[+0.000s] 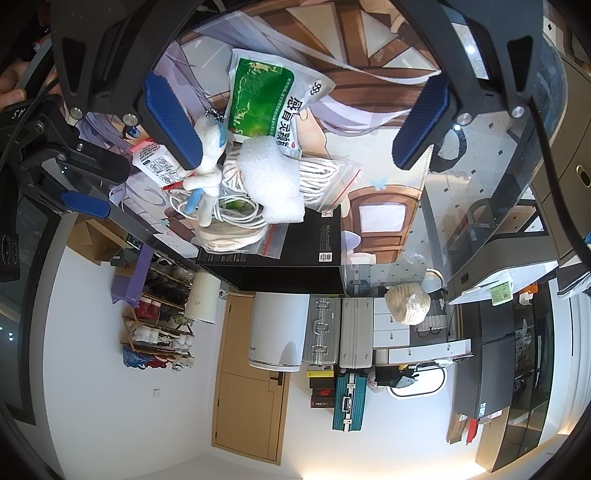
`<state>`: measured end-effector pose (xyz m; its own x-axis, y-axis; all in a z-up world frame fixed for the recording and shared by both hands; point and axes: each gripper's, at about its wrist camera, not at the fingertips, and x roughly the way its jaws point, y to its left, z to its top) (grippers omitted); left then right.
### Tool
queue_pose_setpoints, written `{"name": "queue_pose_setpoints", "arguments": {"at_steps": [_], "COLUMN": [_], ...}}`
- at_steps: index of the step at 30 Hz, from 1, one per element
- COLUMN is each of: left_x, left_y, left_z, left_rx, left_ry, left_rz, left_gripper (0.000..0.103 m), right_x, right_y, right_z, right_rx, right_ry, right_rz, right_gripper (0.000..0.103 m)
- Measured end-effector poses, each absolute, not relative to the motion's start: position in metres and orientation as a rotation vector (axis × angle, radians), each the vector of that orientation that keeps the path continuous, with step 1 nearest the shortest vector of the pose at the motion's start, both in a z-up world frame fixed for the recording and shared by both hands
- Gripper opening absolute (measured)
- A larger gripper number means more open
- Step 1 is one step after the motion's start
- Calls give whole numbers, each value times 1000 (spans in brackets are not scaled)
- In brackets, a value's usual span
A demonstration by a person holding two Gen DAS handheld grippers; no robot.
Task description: Organize soft objects
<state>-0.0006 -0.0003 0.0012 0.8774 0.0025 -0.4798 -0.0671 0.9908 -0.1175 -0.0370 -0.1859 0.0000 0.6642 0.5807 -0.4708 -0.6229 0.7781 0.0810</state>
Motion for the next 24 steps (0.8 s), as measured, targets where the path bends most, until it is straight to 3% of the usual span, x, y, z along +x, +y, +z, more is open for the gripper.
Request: {"name": "queue_pose_setpoints", "arguments": {"at_steps": [24], "left_x": [-2], "left_y": [-5], "left_z": [1], "left_rx": [-110], "left_ry": [500], "left_rz": [21], "left_gripper": [103], "right_x": [-39], "right_y": [-184], "right_z": [-1], "right_rx": [-94], "right_ry": [503], "right_rz": [677], "right_gripper": [103]}}
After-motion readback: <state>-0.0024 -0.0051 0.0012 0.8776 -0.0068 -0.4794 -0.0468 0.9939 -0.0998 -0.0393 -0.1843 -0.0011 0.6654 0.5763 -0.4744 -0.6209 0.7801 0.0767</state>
